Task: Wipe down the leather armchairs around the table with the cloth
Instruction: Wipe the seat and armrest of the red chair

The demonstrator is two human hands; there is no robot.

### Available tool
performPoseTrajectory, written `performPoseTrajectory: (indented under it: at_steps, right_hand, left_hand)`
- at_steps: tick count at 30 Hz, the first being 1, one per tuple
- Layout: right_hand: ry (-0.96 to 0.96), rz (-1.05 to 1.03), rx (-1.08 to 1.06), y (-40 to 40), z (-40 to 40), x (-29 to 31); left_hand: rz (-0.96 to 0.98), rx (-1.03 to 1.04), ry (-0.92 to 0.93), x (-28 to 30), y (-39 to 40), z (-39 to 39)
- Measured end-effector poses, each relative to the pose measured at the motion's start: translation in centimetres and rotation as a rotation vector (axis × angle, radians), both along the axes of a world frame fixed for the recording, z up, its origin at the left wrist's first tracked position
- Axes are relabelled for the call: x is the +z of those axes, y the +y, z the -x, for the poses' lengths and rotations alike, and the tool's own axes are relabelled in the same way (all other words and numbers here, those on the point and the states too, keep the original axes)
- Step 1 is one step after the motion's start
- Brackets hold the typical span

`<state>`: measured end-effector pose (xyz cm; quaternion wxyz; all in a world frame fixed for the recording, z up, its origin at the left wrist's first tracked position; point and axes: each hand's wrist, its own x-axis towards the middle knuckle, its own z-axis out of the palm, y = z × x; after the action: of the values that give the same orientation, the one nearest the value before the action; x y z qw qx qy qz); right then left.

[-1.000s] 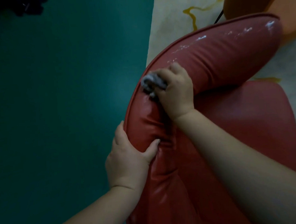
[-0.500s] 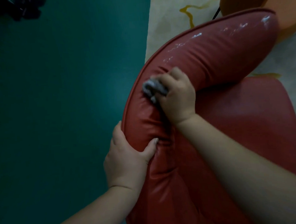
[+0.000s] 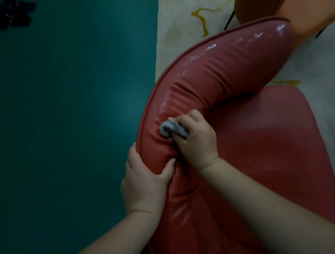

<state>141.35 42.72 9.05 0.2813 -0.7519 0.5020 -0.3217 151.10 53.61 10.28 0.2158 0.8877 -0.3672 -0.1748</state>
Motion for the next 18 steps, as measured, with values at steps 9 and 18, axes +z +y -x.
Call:
performPoseTrajectory:
  at_steps: [9, 18]
  right_hand:
    - [0.144, -0.004, -0.19, -1.2, -1.3, 1.1]
    - [0.059, -0.457, -0.453, 3.9, 1.5, 2.2]
  left_hand:
    - [0.029, -0.027, 0.092, 0.2, 0.0, -0.3]
    - [-0.175, -0.176, 0.369, 2.1, -0.9, -2.6]
